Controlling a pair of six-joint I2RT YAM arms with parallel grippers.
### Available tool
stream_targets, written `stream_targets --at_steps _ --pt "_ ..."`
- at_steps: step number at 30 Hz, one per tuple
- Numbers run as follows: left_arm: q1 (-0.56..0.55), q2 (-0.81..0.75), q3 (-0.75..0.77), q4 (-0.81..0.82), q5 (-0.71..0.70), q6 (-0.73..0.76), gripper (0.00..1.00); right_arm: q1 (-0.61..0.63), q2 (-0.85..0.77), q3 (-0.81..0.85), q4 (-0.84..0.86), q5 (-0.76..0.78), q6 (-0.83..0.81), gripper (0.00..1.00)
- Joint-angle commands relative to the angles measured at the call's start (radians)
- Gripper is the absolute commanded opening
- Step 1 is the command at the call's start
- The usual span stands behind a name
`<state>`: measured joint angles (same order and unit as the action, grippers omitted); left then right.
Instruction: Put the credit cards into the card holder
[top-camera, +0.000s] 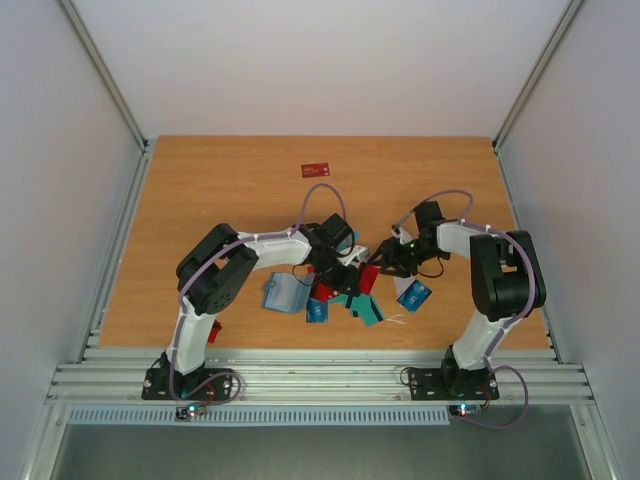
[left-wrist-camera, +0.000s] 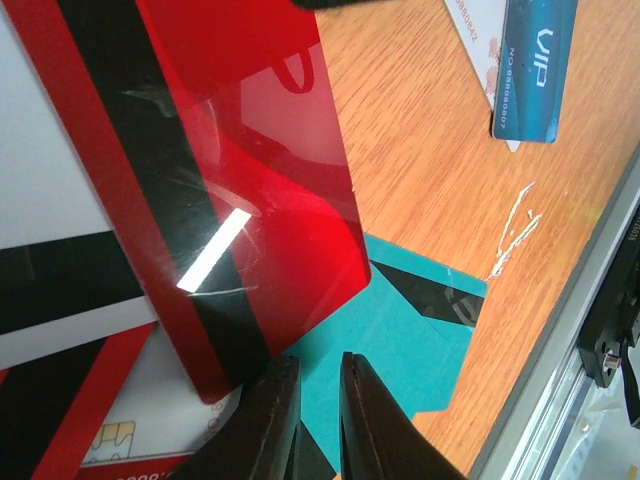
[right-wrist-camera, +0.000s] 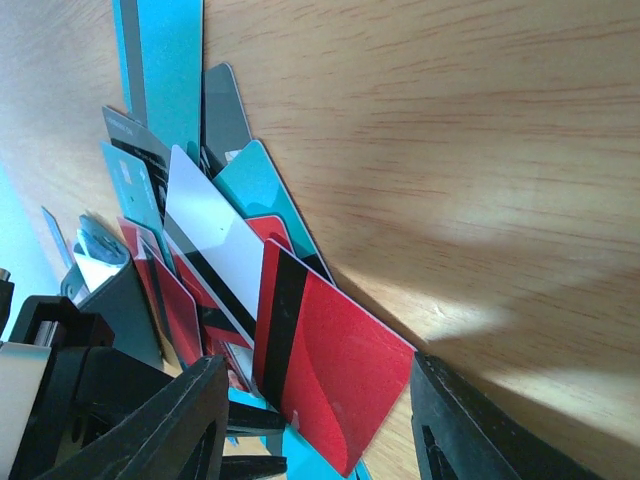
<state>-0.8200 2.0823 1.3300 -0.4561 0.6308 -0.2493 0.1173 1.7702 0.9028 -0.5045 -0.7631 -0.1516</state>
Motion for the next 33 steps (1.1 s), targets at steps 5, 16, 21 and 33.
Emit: stream_targets --at_steps 5,16,21,33 --pt "-0.007 0.024 -0.043 -0.031 -0.062 0.035 0.14 0.012 -0.017 -0.023 -0.034 0.065 -0.005 0.51" --pt "-0.005 -0.146 -0.033 -0.05 -0.102 -0.028 0.16 0.011 -0.088 -0.01 -0.022 0.082 0.047 0.52" --pt "-0.005 -0.1 0.009 -0.05 -0.097 -0.035 0.16 0.01 -0.1 -0.014 -0.026 0.097 0.055 0.52" --pt "-0.005 -0.009 0.064 -0.051 -0.102 -0.027 0.17 0.008 -0.125 -0.015 -0.038 0.117 0.064 0.56"
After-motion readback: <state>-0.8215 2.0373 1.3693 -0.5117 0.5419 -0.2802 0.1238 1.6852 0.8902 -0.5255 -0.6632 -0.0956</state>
